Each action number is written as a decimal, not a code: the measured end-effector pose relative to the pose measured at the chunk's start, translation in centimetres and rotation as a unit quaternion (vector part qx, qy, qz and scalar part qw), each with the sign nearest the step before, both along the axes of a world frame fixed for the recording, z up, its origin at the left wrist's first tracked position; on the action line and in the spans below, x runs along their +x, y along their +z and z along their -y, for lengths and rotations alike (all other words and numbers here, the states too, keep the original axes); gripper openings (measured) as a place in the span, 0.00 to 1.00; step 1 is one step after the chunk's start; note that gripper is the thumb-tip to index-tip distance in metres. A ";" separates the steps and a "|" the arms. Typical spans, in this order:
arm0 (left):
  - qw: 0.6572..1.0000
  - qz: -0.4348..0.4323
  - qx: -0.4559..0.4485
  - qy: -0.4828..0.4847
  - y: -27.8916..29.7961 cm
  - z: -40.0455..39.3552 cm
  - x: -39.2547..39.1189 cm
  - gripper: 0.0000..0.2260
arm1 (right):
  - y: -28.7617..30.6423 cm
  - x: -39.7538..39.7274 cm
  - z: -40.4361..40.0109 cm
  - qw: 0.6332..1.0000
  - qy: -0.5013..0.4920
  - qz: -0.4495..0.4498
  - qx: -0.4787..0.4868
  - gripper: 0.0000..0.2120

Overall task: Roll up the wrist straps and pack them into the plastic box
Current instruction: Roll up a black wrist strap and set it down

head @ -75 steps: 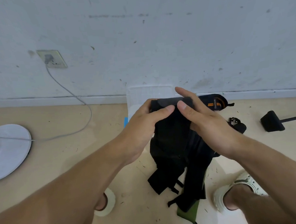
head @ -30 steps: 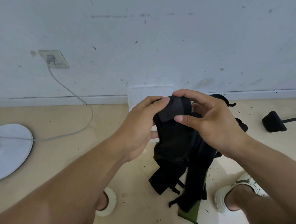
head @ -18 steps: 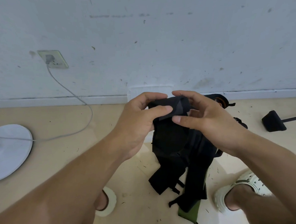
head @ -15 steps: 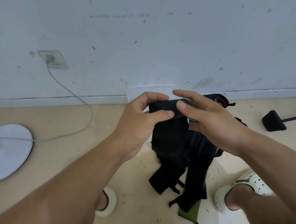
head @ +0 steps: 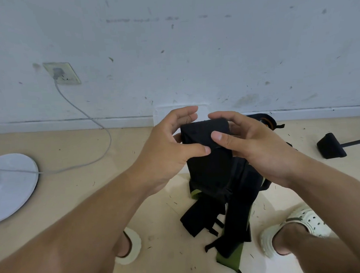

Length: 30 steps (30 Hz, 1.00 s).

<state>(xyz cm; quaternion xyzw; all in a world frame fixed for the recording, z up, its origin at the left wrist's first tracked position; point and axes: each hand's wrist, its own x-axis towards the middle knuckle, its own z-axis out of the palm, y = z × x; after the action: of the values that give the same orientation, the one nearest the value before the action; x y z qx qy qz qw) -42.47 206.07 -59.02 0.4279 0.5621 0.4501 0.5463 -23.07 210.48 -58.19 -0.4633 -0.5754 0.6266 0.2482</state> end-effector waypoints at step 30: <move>0.985 0.110 -0.123 -0.041 0.4 0.1 0.3 0.19 | -1.0 -0.1 0.0 0.990 -0.040 -0.066 0.121 0.28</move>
<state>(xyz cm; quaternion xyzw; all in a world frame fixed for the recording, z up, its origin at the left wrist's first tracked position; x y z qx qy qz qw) -42.13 205.99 -58.60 0.3282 0.5318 0.3991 0.6710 -23.14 210.46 -59.19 -0.4099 -0.6103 0.5712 0.3651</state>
